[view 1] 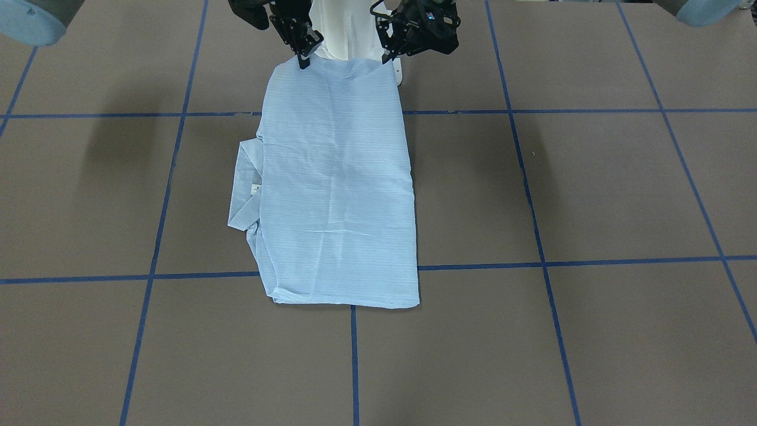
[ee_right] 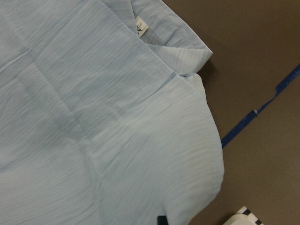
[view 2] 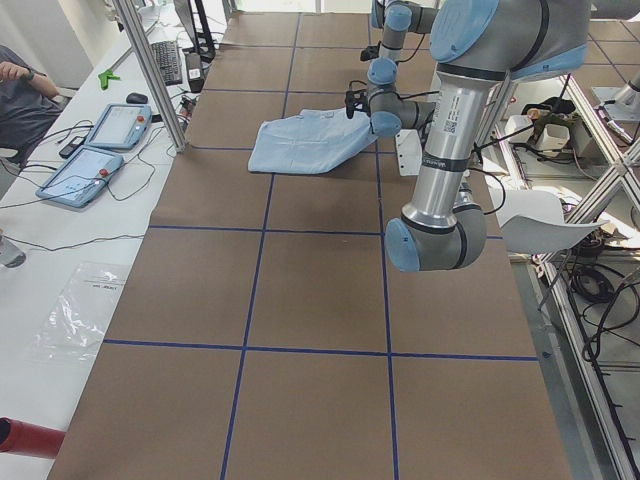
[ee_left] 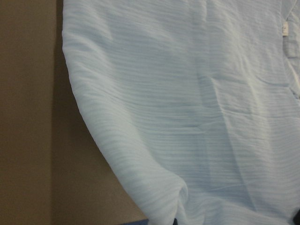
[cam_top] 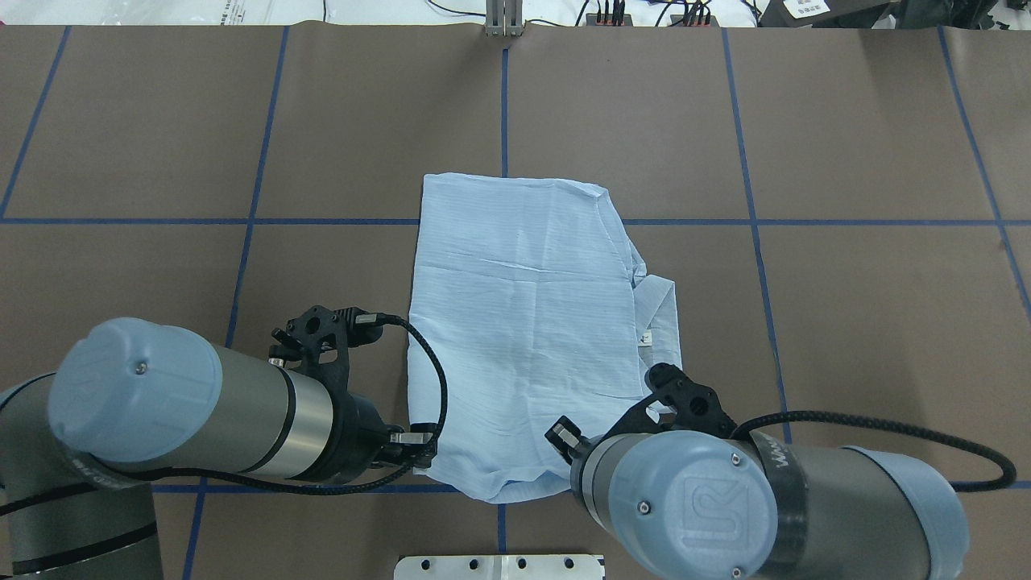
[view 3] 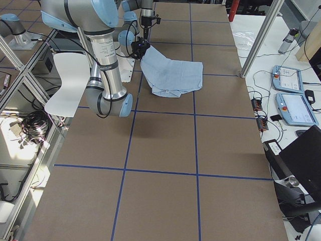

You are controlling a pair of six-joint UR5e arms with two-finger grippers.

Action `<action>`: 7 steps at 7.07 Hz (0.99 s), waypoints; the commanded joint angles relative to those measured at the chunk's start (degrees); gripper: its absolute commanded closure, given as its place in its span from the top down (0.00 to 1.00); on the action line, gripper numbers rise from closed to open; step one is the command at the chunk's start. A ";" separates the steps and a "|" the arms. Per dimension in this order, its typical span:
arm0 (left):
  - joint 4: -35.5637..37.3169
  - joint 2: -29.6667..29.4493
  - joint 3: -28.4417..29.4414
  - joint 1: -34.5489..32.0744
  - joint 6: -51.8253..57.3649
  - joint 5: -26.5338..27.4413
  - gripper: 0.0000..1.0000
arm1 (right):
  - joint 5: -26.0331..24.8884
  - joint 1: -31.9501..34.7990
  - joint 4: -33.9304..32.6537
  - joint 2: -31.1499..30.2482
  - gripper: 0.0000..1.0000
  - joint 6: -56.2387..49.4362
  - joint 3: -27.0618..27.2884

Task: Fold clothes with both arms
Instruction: 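Grasp the near shirt edge with both grippers and lift it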

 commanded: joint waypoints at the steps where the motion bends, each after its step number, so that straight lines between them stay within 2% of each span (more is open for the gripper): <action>1: 1.27 -3.38 4.33 -5.03 0.50 0.10 0.00 | -0.18 5.72 2.64 0.23 0.00 -6.89 -4.06; 2: 1.09 -6.54 8.54 -8.36 1.55 0.27 0.00 | -0.09 9.15 5.45 1.45 0.00 -9.69 -7.48; 4: 0.92 -10.86 15.66 -14.35 7.08 0.19 0.00 | 0.26 15.48 5.83 6.98 0.00 -15.49 -15.48; 5: 0.48 -14.54 21.53 -16.03 8.92 0.88 0.00 | 0.35 17.77 8.18 7.43 0.00 -18.21 -17.42; 6: -1.61 -16.66 26.11 -17.61 9.64 1.15 0.00 | 0.35 20.32 11.17 8.22 0.00 -20.59 -21.53; 7: -4.24 -17.90 30.68 -18.32 11.39 1.24 0.00 | 0.52 22.52 14.24 10.14 0.00 -23.05 -28.01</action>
